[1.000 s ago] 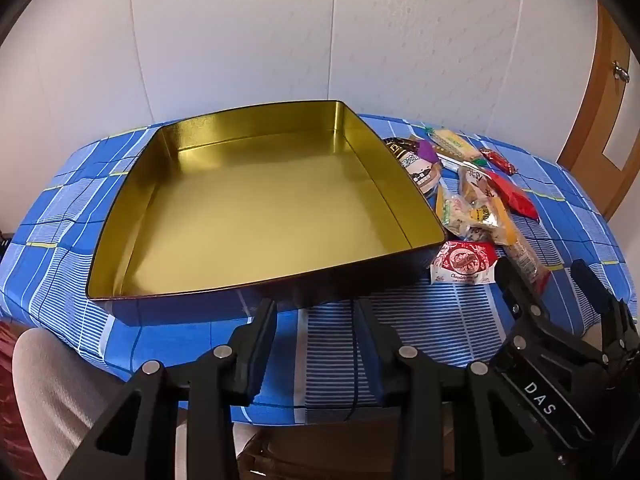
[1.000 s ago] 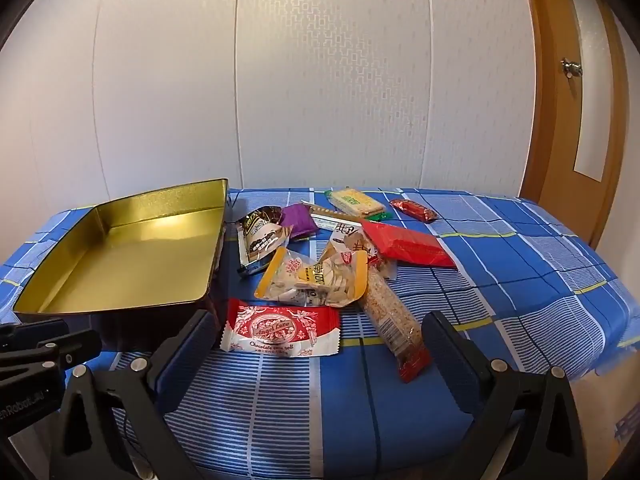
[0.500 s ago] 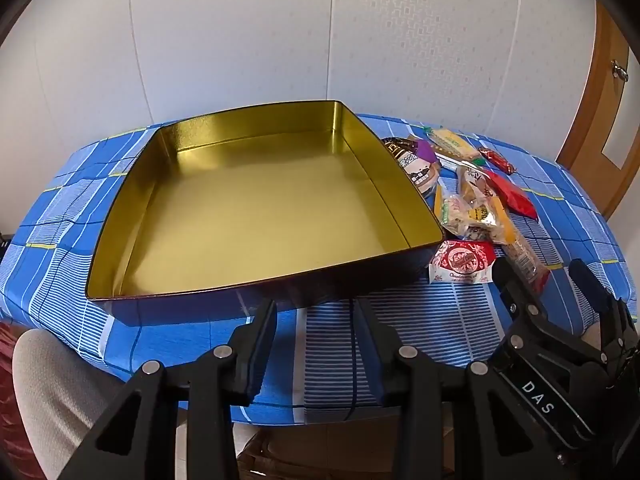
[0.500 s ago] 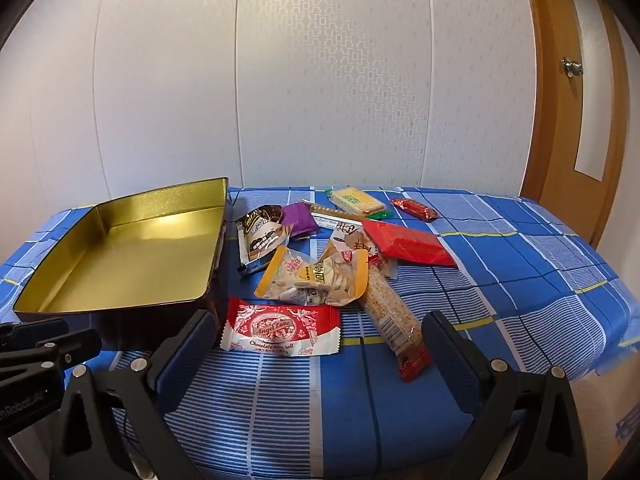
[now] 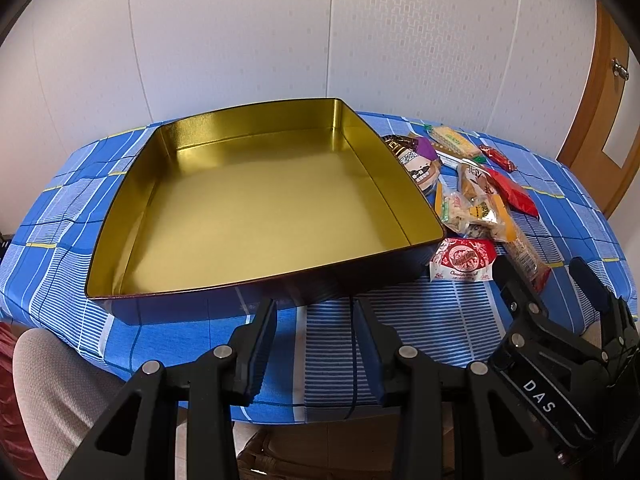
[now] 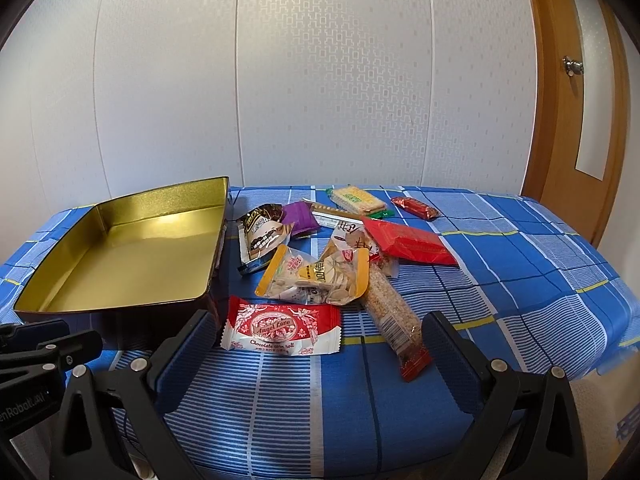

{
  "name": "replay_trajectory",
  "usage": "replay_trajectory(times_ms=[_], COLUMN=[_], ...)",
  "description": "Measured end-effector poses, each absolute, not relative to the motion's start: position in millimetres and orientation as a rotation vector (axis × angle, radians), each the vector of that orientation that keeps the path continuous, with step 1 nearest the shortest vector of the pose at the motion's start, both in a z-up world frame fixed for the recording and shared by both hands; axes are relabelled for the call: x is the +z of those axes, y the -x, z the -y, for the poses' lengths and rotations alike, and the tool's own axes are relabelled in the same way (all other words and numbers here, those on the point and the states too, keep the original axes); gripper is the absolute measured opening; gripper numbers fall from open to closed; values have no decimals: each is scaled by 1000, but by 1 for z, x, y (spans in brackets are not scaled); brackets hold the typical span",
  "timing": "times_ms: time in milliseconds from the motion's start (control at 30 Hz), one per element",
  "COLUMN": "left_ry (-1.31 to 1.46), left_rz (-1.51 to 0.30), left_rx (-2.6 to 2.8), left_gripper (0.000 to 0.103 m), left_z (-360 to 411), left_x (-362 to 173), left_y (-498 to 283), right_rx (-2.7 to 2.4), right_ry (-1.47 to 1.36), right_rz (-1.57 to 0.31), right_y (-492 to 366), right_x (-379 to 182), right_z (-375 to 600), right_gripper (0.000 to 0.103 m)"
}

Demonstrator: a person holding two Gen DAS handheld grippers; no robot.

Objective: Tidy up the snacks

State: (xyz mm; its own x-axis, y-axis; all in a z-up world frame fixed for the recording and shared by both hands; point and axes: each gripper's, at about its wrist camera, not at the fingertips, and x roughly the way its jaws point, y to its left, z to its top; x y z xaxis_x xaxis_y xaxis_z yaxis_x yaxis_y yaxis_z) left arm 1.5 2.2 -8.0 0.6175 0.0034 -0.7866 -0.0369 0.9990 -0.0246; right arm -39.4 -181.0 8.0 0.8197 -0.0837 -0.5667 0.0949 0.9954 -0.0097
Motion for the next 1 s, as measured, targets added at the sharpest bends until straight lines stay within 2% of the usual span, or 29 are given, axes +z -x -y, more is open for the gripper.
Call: replay_trajectory(times_ms=[1000], left_ry=[42], left_rz=[-929], left_rx=[25], left_gripper=[40], left_z=[-2], left_x=[-11], left_y=[-4], right_rx=[-95], right_ry=[-30], right_rz=[-613], right_y=[37], right_x=[4], right_z=[182], right_gripper=[103])
